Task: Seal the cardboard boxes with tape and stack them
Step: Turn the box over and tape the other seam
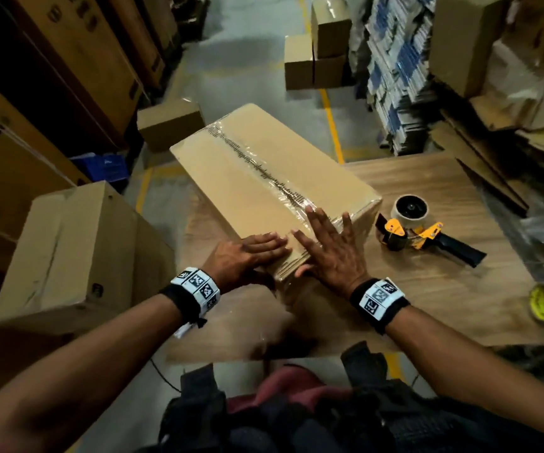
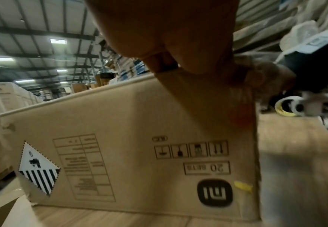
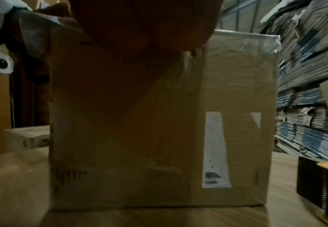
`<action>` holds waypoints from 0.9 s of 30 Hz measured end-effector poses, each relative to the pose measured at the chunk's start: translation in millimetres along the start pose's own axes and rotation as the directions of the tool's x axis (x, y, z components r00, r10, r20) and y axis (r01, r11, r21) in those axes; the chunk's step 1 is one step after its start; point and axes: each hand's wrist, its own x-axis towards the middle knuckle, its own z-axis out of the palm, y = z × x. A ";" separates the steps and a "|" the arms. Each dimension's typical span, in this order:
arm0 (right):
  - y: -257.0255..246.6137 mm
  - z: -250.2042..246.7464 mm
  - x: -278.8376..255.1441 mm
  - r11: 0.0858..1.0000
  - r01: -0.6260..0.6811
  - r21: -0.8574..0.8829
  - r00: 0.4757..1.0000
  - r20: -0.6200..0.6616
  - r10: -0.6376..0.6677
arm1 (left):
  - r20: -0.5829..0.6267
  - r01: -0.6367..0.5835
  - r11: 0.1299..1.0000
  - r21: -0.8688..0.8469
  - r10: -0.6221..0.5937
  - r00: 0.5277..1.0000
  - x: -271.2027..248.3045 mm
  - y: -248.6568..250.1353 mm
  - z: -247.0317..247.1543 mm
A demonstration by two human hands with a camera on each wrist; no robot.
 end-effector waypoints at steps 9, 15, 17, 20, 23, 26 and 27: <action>-17.2 -13.3 -4.4 0.998 -0.057 -0.026 0.997 0.050 0.058 | -0.136 -0.019 1.000 0.007 0.020 0.991 -3.7 9.1 10.7; -18.0 -0.3 -8.4 0.999 -0.046 -0.026 0.999 0.009 0.046 | -0.171 -0.018 1.000 0.001 0.018 0.985 -4.1 10.2 7.3; -11.3 -1.8 -12.6 0.998 0.005 -0.066 1.000 0.018 -0.004 | -0.193 0.015 1.000 0.004 -0.014 0.981 -4.8 16.2 12.0; -9.2 -7.5 -15.8 0.997 0.023 -0.069 1.000 0.021 -0.021 | -0.256 0.114 0.992 -0.050 -0.123 0.959 -2.3 31.7 25.4; -14.5 -12.3 -16.3 0.999 0.007 -0.033 1.000 0.029 -0.006 | -0.281 0.183 0.972 -0.148 -0.219 0.934 0.6 36.3 29.2; -16.9 -17.1 -17.0 1.000 0.013 -0.013 0.999 0.040 -0.013 | -0.274 0.185 0.968 -0.172 -0.228 0.934 1.5 36.4 26.7; -17.0 -18.2 -17.2 1.000 0.021 -0.007 0.999 0.042 -0.020 | -0.281 0.189 0.968 -0.167 -0.231 0.931 1.4 37.9 27.1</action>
